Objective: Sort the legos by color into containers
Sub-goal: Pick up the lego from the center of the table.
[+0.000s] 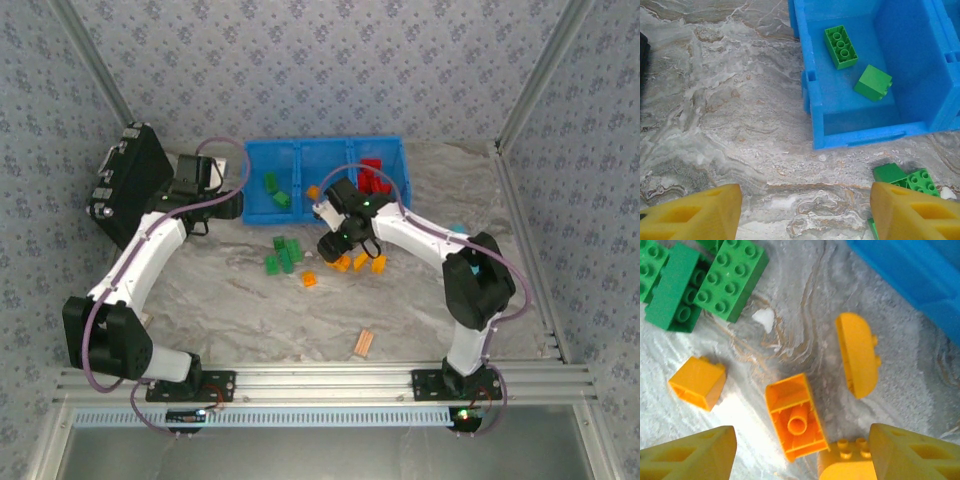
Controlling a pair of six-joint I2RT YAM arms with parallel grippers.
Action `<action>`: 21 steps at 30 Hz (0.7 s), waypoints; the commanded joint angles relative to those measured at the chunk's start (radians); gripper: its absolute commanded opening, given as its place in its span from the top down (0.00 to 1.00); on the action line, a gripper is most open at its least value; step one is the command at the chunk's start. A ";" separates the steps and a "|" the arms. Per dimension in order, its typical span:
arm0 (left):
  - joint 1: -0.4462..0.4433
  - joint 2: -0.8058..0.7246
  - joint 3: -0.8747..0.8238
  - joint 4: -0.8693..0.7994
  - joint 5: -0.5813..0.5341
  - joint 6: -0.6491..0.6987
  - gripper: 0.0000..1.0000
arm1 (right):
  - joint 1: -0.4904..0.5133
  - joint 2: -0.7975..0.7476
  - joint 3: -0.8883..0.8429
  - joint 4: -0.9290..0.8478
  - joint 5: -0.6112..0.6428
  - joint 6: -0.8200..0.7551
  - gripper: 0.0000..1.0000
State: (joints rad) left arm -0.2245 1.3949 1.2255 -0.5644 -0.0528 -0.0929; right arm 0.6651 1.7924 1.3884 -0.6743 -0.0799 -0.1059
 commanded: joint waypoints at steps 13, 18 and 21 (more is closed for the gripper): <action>0.002 -0.038 0.017 -0.074 -0.021 0.041 0.31 | 0.011 0.060 -0.072 0.092 -0.011 -0.053 0.19; 0.001 -0.039 0.017 -0.081 -0.022 0.038 0.31 | 0.026 0.096 -0.071 0.088 0.014 -0.057 0.19; 0.002 -0.042 0.022 -0.087 -0.020 0.038 0.31 | 0.029 0.113 -0.075 0.087 0.029 -0.046 0.20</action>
State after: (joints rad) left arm -0.2245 1.3823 1.2255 -0.6296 -0.0681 -0.0708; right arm 0.6880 1.8877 1.3224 -0.5827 -0.0784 -0.1474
